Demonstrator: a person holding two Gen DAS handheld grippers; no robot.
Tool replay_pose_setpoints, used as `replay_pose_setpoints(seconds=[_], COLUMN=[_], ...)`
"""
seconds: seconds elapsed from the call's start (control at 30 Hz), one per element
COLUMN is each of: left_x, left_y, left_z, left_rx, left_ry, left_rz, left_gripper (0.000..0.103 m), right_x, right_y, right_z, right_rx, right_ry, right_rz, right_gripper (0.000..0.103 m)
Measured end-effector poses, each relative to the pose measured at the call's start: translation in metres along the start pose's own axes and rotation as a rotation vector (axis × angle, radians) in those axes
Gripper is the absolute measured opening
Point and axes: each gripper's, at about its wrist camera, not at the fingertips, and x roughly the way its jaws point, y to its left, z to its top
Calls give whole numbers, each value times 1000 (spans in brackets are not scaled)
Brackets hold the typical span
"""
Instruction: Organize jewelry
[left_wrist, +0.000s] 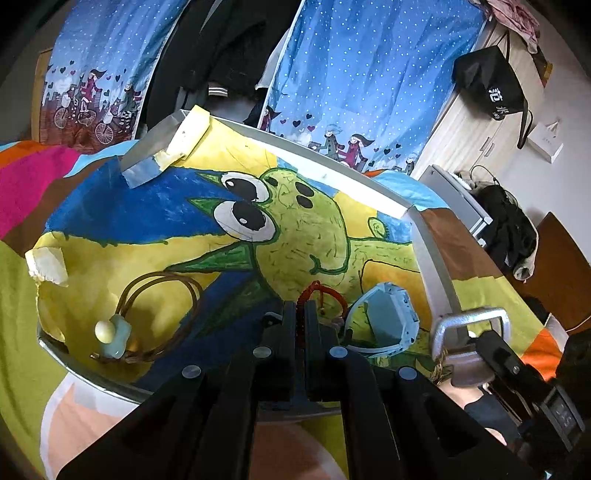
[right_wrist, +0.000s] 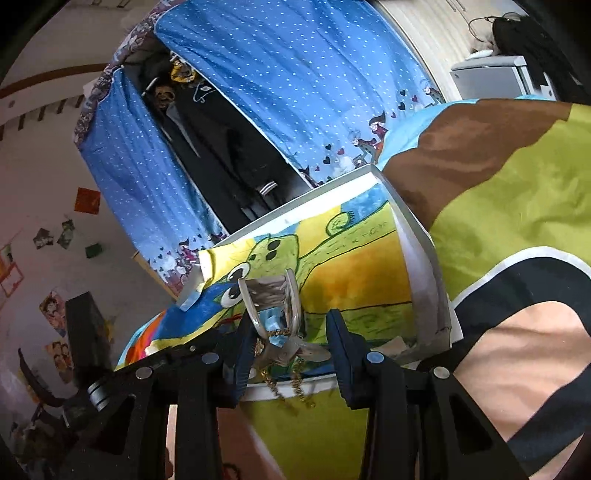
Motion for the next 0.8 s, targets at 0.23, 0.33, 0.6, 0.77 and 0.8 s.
replay_pose_setpoints(seconds=[0.23,0.33,0.6,0.77,0.8], left_x=[5,4,2,-6,-10], left_y=[-1,-2,-3,-2,-2], left_z=[3,3,3,0,-1], left_rx=[12,8,12,-1,-2], left_ry=[11,9,22,11,-3], left_rz=[5,5,28,35,31], left_gripper=[1,1,3,39,43], right_x=[18,17,6,-2,-3], right_y=[-2,-6,-6,0,1], right_z=[4,2,5,8,8], right_rx=[-29,-26,-21,-50,-58], right_ry=[8,13,-14,-40,-43], right_rz=[-61,-90,-115,-129,-136], right_gripper=[38,38,65,74,75])
